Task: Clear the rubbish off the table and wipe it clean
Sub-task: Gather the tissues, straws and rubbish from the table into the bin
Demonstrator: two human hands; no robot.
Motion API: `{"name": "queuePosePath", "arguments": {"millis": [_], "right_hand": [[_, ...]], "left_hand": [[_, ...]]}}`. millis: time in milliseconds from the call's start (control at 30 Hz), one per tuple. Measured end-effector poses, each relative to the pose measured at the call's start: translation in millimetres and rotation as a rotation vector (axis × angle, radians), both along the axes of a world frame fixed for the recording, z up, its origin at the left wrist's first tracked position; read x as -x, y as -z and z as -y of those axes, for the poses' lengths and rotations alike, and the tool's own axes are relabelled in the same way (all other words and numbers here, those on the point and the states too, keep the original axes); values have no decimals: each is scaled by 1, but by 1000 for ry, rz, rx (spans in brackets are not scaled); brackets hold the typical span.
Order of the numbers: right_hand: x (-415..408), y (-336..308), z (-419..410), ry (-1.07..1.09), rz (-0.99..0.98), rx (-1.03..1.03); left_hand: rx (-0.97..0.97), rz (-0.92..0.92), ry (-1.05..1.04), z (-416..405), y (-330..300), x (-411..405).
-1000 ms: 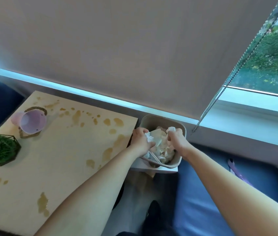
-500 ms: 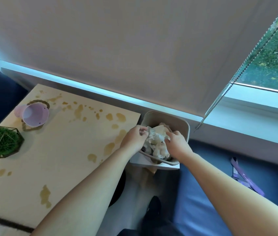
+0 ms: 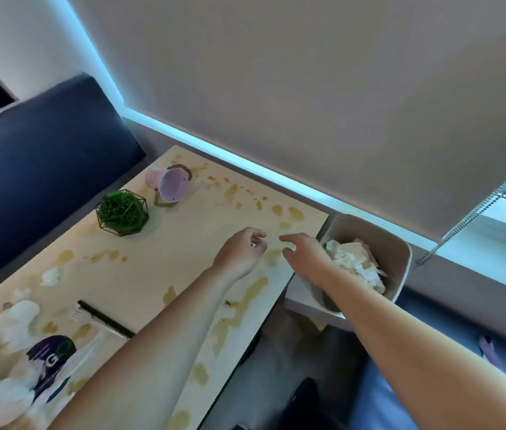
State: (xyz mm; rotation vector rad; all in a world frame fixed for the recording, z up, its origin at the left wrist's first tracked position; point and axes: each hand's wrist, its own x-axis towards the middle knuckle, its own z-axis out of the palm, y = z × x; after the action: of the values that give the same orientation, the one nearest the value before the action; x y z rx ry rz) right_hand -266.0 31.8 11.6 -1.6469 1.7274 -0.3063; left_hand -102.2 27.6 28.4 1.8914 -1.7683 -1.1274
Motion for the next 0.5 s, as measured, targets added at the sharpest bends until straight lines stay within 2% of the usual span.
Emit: {"name": "queuePosePath", "arguments": {"millis": [267, 500], "right_hand": [[-120, -27, -22, -213, 21, 17], [-217, -35, -51, -354, 53, 5]], "left_hand": [[38, 140, -186, -51, -13, -133], [28, 171, -332, -102, -17, -226]]}}
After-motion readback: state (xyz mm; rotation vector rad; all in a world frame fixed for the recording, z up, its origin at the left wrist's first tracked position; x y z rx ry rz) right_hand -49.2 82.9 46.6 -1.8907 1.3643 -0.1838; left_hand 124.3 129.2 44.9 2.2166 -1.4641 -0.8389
